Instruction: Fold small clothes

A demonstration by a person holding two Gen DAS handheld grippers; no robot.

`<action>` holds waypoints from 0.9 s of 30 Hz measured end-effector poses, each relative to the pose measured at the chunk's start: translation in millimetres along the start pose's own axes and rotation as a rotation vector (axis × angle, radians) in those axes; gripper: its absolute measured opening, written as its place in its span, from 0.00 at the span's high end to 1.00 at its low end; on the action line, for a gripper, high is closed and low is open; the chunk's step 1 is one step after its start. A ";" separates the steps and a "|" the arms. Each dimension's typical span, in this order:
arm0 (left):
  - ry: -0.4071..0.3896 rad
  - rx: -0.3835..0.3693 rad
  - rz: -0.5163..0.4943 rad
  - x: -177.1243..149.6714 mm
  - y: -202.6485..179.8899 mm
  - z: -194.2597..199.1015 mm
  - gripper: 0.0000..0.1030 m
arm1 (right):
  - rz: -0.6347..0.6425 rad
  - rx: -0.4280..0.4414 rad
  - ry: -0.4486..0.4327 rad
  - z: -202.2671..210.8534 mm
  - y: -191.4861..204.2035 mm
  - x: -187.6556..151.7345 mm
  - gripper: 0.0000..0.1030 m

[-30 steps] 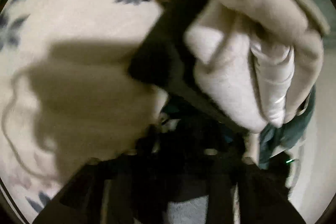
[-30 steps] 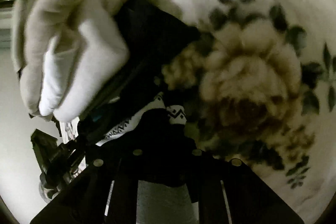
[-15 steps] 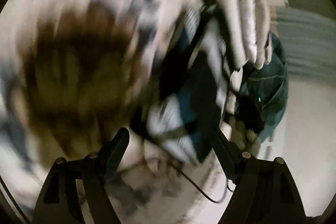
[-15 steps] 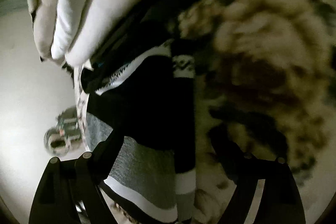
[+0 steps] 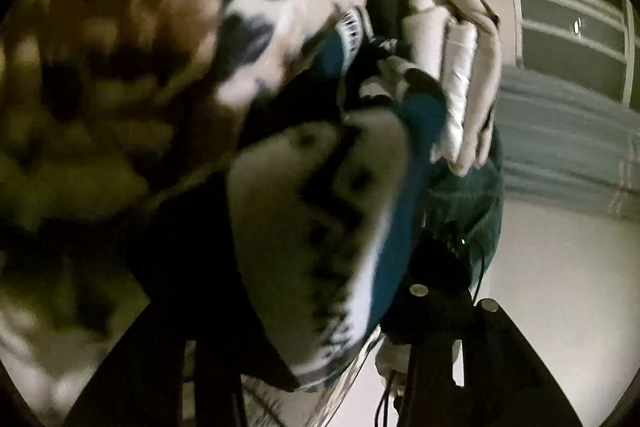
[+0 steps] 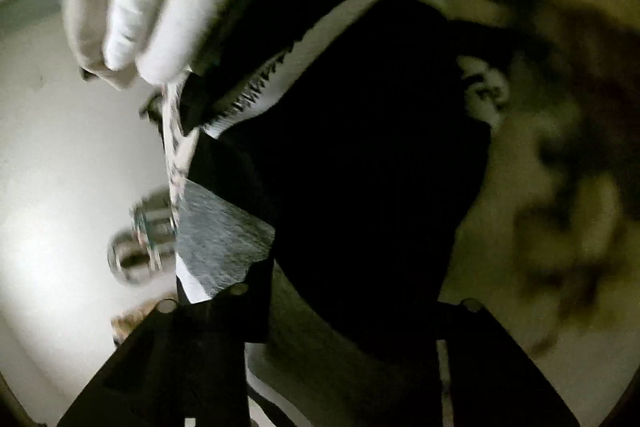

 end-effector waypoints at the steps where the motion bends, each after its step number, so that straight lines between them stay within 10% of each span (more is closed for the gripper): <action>1: 0.017 0.002 -0.020 1.8 -5.6 6.1 0.63 | -0.036 0.013 -0.039 9.9 -1.1 -19.2 0.75; 7: 0.285 0.109 -0.194 8.3 -5.2 29.1 0.57 | -0.139 -0.034 -0.169 30.5 -10.2 -167.6 0.76; 11: 0.398 0.295 -0.183 -2.6 43.7 28.7 0.42 | -0.224 -0.162 -0.066 1.5 -42.2 -230.1 0.57; 14: 0.313 0.329 -0.204 -11.4 42.0 47.7 0.33 | -0.234 -0.185 -0.060 17.1 -55.3 -232.1 0.30; 24: -0.126 0.654 -0.317 -87.9 14.4 159.7 0.30 | -0.110 -0.325 -0.060 129.9 -19.4 -271.5 0.26; 27: -0.162 0.770 -0.360 -104.2 21.7 166.7 0.03 | -0.004 -0.439 -0.072 154.0 7.7 -266.0 0.15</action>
Point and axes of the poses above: each gripper's, at about its wrist camera, not at the fingertips, and z roughly against the way its jaws point, y to its left, x to its top, the point moved 5 cm from there along -z, roughly the way its jaws point, and after that the axes turned 1 degree about x, right-handed, at the moved point
